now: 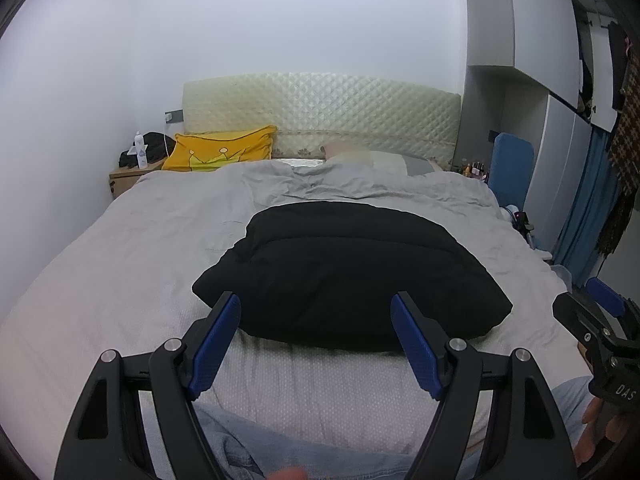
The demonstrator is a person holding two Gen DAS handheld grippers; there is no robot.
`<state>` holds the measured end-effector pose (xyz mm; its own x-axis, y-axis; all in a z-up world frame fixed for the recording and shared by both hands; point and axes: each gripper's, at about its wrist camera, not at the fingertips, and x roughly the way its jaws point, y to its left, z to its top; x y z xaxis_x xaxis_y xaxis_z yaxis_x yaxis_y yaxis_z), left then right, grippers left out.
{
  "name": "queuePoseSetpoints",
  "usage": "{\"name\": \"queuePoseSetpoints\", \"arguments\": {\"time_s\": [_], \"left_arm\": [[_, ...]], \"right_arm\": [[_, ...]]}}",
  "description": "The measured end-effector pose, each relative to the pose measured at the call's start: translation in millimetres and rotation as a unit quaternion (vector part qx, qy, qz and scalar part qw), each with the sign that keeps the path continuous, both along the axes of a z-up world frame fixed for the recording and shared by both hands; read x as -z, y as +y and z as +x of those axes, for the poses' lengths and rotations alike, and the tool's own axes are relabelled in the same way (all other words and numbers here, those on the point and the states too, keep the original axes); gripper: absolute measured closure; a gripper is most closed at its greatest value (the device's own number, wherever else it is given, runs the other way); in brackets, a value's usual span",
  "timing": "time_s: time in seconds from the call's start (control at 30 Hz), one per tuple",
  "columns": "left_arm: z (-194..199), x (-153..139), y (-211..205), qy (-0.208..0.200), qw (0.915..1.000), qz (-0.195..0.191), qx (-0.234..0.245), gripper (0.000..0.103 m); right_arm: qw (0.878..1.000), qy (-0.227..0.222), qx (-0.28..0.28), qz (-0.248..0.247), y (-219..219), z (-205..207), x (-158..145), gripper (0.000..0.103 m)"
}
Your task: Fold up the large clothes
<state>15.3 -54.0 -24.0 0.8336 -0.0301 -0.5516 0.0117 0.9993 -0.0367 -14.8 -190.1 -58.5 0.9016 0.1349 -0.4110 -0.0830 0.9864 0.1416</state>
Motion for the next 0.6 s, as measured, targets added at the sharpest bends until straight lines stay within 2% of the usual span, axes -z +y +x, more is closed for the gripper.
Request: {"name": "queuePoseSetpoints", "arguments": {"time_s": [0.6], "left_arm": [[-2.0,1.3,1.2,0.004,1.0000,0.005,-0.001,0.024]], "right_arm": [[1.000,0.005,0.000,0.003,-1.4,1.5,2.2,0.000]]}}
